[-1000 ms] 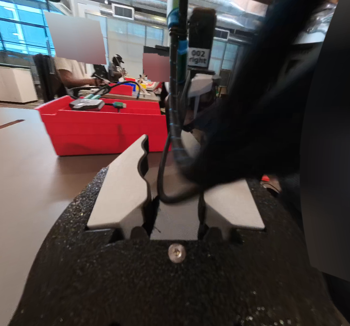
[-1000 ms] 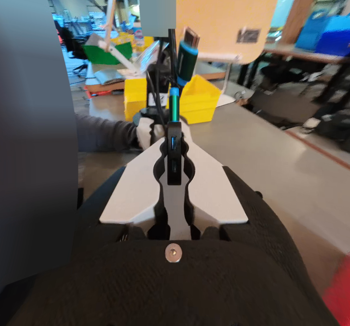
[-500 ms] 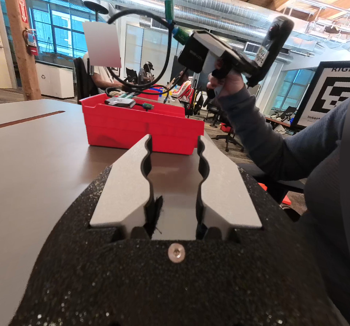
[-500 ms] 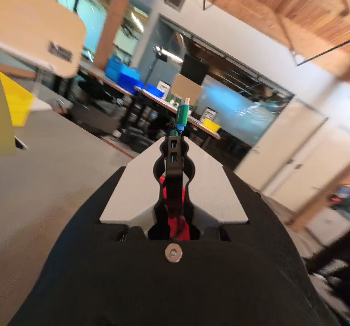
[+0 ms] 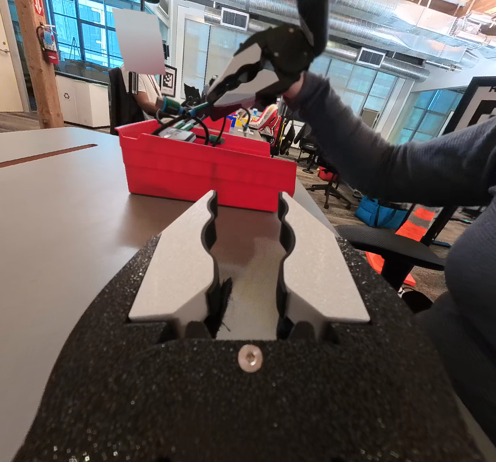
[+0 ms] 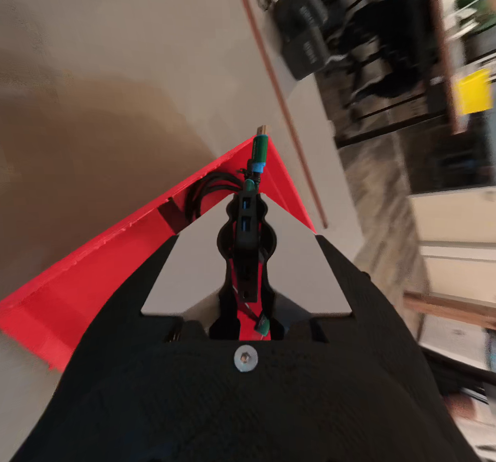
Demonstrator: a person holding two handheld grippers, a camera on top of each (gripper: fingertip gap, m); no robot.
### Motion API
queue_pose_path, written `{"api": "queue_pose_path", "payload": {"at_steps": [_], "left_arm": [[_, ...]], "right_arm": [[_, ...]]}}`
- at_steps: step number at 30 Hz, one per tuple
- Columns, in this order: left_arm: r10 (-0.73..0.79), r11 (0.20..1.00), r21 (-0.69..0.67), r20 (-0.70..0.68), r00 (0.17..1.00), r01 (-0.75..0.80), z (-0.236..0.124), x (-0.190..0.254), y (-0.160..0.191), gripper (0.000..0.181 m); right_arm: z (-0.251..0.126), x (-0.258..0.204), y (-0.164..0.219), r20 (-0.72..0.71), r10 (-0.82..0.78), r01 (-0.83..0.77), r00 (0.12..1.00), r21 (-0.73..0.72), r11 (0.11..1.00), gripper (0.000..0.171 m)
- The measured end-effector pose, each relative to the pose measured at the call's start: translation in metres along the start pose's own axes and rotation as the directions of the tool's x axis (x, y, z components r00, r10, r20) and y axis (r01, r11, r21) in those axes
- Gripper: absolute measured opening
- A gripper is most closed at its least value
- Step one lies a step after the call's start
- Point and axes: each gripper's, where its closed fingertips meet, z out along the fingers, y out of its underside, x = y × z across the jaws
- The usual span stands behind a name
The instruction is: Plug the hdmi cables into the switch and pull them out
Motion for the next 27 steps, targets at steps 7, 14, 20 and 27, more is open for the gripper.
{"api": "queue_pose_path", "payload": {"at_steps": [7, 14, 20, 27], "left_arm": [[-0.013, 1.000, 0.005, 0.001, 1.000, 0.013, -0.001, -0.001, -0.001, 0.042], [-0.019, 0.999, 0.027, 0.033, 0.999, 0.018, -0.005, -0.008, -0.005, 0.043], [0.005, 0.999, 0.049, 0.163, 0.987, -0.013, -0.011, -0.026, -0.009, 0.046], [0.277, 0.957, -0.046, 0.431, 0.859, -0.286, -0.021, -0.048, -0.015, 0.054]], "right_arm": [[0.032, 0.038, 0.030, 0.176, 0.137, -0.081, 0.975, -0.293, 0.953, 0.013], [0.032, 0.070, 0.090, 0.079, 0.185, -0.100, 0.980, -0.606, 0.789, 0.050], [0.012, 0.087, 0.080, -0.160, 0.113, -0.169, 0.981, -0.398, 0.902, 0.059], [-0.052, 0.055, 0.047, -0.519, 0.368, -0.298, 0.772, 0.216, 0.930, 0.060]]}}
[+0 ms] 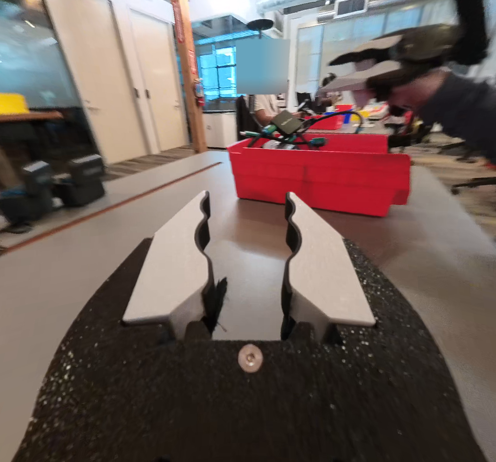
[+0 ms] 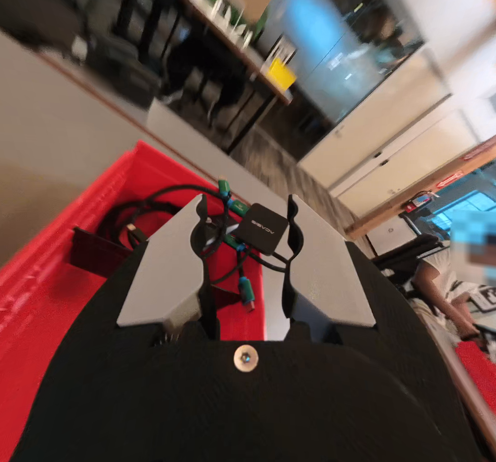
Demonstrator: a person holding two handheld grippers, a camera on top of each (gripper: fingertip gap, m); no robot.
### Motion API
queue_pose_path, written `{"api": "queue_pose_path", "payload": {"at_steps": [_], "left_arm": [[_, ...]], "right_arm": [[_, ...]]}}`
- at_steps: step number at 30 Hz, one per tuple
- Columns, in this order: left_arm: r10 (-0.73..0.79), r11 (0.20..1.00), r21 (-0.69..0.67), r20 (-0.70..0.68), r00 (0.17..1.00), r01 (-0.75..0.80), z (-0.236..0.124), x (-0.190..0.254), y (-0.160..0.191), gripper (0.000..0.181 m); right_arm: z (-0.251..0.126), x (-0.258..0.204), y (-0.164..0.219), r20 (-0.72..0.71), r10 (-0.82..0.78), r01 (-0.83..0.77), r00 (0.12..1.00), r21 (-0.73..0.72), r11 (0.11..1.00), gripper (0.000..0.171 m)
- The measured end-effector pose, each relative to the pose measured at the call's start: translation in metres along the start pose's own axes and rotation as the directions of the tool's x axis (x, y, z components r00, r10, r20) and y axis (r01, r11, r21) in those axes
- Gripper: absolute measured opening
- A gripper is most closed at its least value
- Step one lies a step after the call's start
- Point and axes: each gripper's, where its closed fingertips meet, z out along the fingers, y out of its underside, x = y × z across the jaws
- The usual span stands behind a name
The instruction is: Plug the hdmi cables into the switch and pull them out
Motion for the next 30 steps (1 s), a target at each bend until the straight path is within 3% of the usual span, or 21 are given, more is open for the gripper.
{"api": "queue_pose_path", "payload": {"at_steps": [4, 7, 9, 11, 15, 23, 27, 30], "left_arm": [[0.154, 0.988, 0.006, 0.146, 0.977, -0.157, -0.004, -0.013, -0.006, 0.057], [0.195, 0.981, -0.068, 0.220, 0.956, -0.184, -0.004, -0.027, 0.003, 0.042], [0.220, 0.974, -0.105, 0.257, 0.941, -0.199, -0.004, -0.034, 0.008, 0.041], [0.242, 0.970, -0.103, 0.277, 0.930, -0.221, -0.006, -0.036, 0.007, 0.041], [0.235, 0.970, -0.133, 0.318, 0.919, -0.203, -0.011, -0.043, 0.008, 0.044], [0.256, 0.967, -0.120, 0.451, 0.855, -0.226, -0.038, -0.065, -0.002, 0.056], [0.296, 0.955, -0.123, 0.485, 0.823, -0.271, -0.047, -0.061, -0.006, 0.053], [0.261, 0.965, -0.129, 0.486, 0.834, -0.227, -0.050, -0.053, -0.001, 0.054]], "right_arm": [[-0.062, 0.010, 0.011, -0.275, 0.102, -0.044, 0.956, 0.210, 0.977, 0.049], [-0.095, 0.025, 0.054, -0.477, 0.016, 0.059, 0.879, 0.144, 0.988, 0.040], [-0.110, 0.032, 0.065, -0.537, -0.072, 0.159, 0.840, 0.118, 0.980, 0.038], [-0.127, 0.047, 0.073, -0.617, -0.042, 0.151, 0.786, 0.126, 0.980, 0.038], [-0.136, 0.053, 0.100, -0.640, 0.160, -0.002, 0.752, 0.241, 0.971, 0.040], [-0.124, 0.052, 0.114, -0.601, 0.193, -0.033, 0.776, 0.266, 0.963, 0.042], [-0.130, 0.059, 0.110, -0.607, 0.225, -0.046, 0.762, 0.296, 0.954, 0.042], [-0.125, 0.060, 0.117, -0.589, 0.167, -0.043, 0.791, 0.219, 0.975, 0.043]]}}
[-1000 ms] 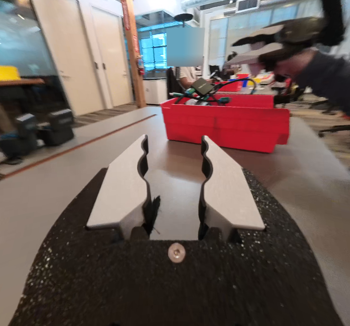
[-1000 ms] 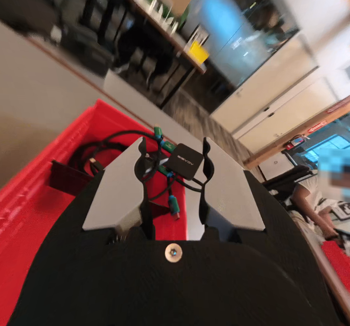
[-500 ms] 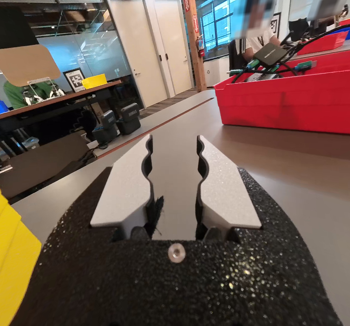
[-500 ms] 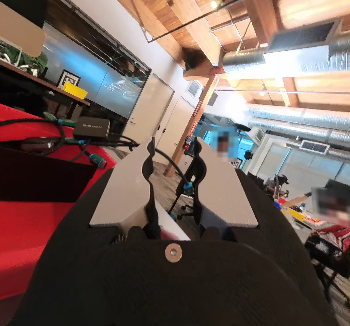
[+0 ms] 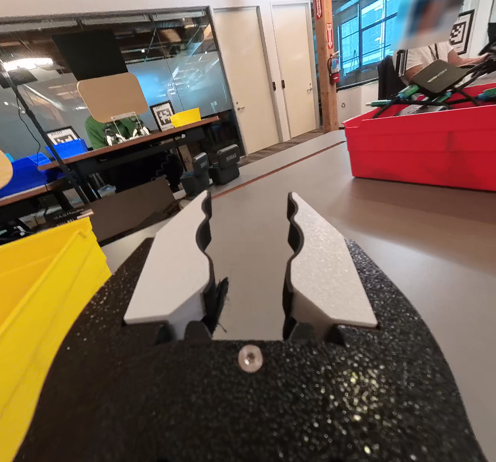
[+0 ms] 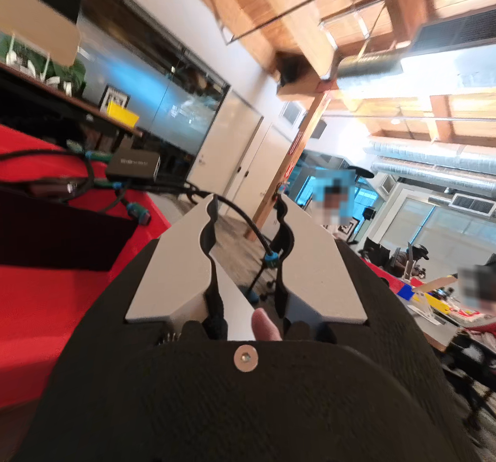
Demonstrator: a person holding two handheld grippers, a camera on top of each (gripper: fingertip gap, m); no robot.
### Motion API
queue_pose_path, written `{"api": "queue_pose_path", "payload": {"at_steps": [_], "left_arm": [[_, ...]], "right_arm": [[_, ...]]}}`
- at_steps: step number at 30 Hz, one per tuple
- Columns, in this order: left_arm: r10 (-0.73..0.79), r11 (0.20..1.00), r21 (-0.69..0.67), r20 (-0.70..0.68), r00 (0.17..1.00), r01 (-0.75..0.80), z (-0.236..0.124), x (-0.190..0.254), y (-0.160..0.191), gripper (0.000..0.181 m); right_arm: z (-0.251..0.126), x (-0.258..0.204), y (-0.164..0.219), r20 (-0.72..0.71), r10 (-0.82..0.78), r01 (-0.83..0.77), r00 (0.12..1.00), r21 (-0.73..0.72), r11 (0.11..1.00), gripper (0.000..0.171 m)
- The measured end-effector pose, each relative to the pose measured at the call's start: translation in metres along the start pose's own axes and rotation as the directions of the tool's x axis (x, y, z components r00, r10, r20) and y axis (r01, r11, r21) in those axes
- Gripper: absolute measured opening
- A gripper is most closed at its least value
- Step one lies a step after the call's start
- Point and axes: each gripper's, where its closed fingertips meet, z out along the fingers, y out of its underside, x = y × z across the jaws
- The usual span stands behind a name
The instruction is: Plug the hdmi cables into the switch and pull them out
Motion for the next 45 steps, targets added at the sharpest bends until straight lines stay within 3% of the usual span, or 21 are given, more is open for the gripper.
{"api": "queue_pose_path", "payload": {"at_steps": [2, 6, 9, 12, 16, 19, 23, 25, 27, 32, 34, 36, 42, 45], "left_arm": [[0.001, 1.000, -0.018, 0.011, 1.000, -0.001, -0.006, 0.004, 0.001, 0.060], [0.106, 0.994, -0.039, 0.048, 0.993, -0.104, -0.024, 0.023, -0.016, 0.075], [0.073, 0.997, -0.002, -0.032, 0.997, -0.073, -0.053, 0.059, -0.050, 0.067], [0.009, 0.998, 0.066, 0.000, 1.000, -0.009, -0.082, 0.066, -0.077, 0.064], [0.157, 0.986, -0.072, 0.169, 0.973, -0.147, -0.097, 0.024, -0.068, 0.077], [0.189, 0.978, -0.139, 0.256, 0.948, -0.157, -0.106, -0.008, -0.055, 0.101], [0.277, 0.946, -0.257, 0.332, 0.902, -0.196, -0.116, -0.039, -0.033, 0.122], [0.323, 0.913, -0.365, 0.374, 0.869, -0.183, -0.124, -0.059, -0.015, 0.123], [0.329, 0.901, -0.412, 0.442, 0.834, -0.137, -0.133, -0.080, -0.001, 0.110], [0.216, 0.886, -0.464, 0.436, 0.874, 0.013, -0.139, -0.091, 0.034, 0.072], [0.226, 0.868, -0.497, 0.405, 0.886, 0.006, -0.141, -0.092, 0.043, 0.029], [0.250, 0.876, -0.481, 0.434, 0.866, -0.012, -0.144, -0.099, 0.041, 0.012], [0.368, 0.822, -0.560, 0.379, 0.849, -0.106, -0.143, -0.099, 0.050, 0.018], [0.307, 0.829, -0.554, 0.349, 0.885, -0.069, -0.139, -0.096, 0.052, 0.008]], "right_arm": [[0.003, 0.000, 0.010, 0.030, -0.033, 0.034, 0.999, -0.063, 0.997, 0.049], [0.005, 0.000, 0.019, 0.095, 0.076, -0.066, 0.993, -0.112, 0.992, 0.059], [0.007, -0.001, 0.025, 0.150, 0.169, -0.147, 0.974, -0.146, 0.978, 0.065], [0.008, -0.010, 0.040, 0.238, 0.260, -0.201, 0.936, -0.245, 0.949, 0.065], [0.003, -0.033, 0.047, 0.384, 0.437, -0.299, 0.813, -0.368, 0.880, 0.073], [0.001, -0.041, 0.044, 0.404, 0.529, -0.365, 0.746, -0.417, 0.832, 0.074], [0.001, -0.048, 0.040, 0.440, 0.508, -0.330, 0.740, -0.421, 0.845, 0.075], [0.000, -0.053, 0.041, 0.449, 0.497, -0.305, 0.742, -0.434, 0.848, 0.075], [0.001, -0.057, 0.046, 0.442, 0.506, -0.294, 0.740, -0.464, 0.836, 0.075], [0.000, -0.065, 0.066, 0.407, 0.522, -0.248, 0.750, -0.558, 0.792, 0.069], [-0.004, -0.067, 0.074, 0.406, 0.508, -0.206, 0.760, -0.590, 0.781, 0.028], [-0.005, -0.071, 0.079, 0.408, 0.497, -0.180, 0.766, -0.607, 0.774, 0.019], [-0.006, -0.076, 0.083, 0.400, 0.484, -0.147, 0.779, -0.633, 0.760, 0.011], [-0.010, -0.081, 0.077, 0.427, 0.540, -0.183, 0.726, -0.636, 0.750, 0.004]]}}
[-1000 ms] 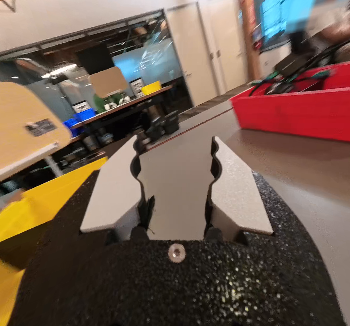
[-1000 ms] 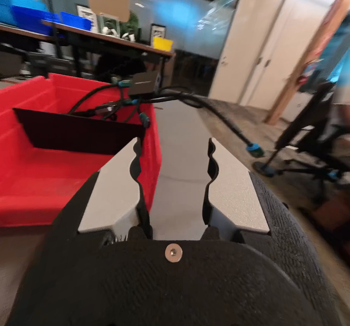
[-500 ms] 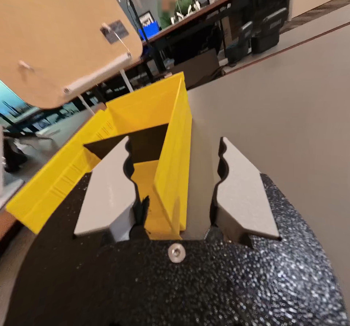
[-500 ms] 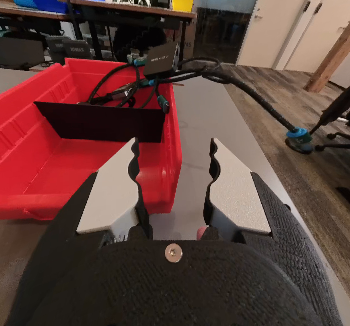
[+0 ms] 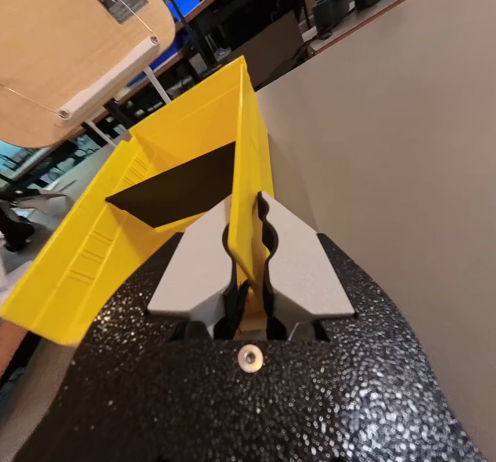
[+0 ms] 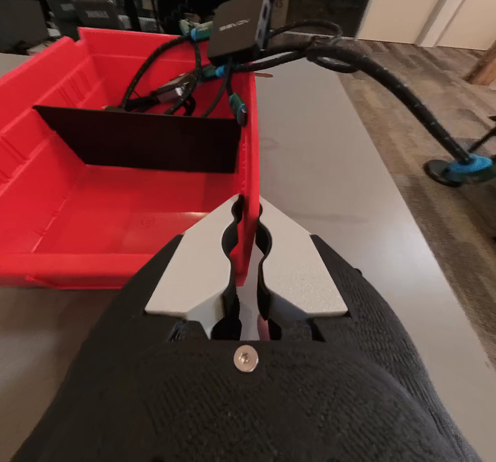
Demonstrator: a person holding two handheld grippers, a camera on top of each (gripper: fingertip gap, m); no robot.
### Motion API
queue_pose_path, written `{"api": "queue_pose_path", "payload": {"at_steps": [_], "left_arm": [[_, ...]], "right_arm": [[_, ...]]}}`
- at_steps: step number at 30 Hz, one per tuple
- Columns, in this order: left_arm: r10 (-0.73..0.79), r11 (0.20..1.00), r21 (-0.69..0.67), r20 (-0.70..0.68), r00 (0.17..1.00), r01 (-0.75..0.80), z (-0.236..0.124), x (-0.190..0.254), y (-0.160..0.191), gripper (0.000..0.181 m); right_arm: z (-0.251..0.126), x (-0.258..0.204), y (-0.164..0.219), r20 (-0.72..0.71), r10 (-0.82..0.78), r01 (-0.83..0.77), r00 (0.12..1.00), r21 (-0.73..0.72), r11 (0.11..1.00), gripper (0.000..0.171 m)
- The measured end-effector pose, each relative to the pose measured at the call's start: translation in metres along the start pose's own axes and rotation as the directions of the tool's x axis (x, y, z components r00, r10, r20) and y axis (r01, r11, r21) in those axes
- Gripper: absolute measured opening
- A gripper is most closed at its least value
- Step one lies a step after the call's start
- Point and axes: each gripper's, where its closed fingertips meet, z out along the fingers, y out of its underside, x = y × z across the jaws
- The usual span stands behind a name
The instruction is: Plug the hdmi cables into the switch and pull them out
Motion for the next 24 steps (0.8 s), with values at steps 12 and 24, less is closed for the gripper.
{"api": "queue_pose_path", "payload": {"at_steps": [12, 24], "left_arm": [[0.039, 0.999, 0.040, -0.164, 0.986, -0.033, -0.046, 0.007, 0.008, 0.003], [0.125, 0.988, 0.133, -0.350, 0.928, -0.083, -0.151, 0.006, 0.027, 0.003]], "right_arm": [[0.021, -0.063, -0.013, 0.157, -0.115, 0.111, 0.981, 0.031, 0.993, 0.005], [0.048, -0.177, -0.030, 0.132, -0.240, 0.235, 0.962, 0.055, 0.971, 0.007]]}}
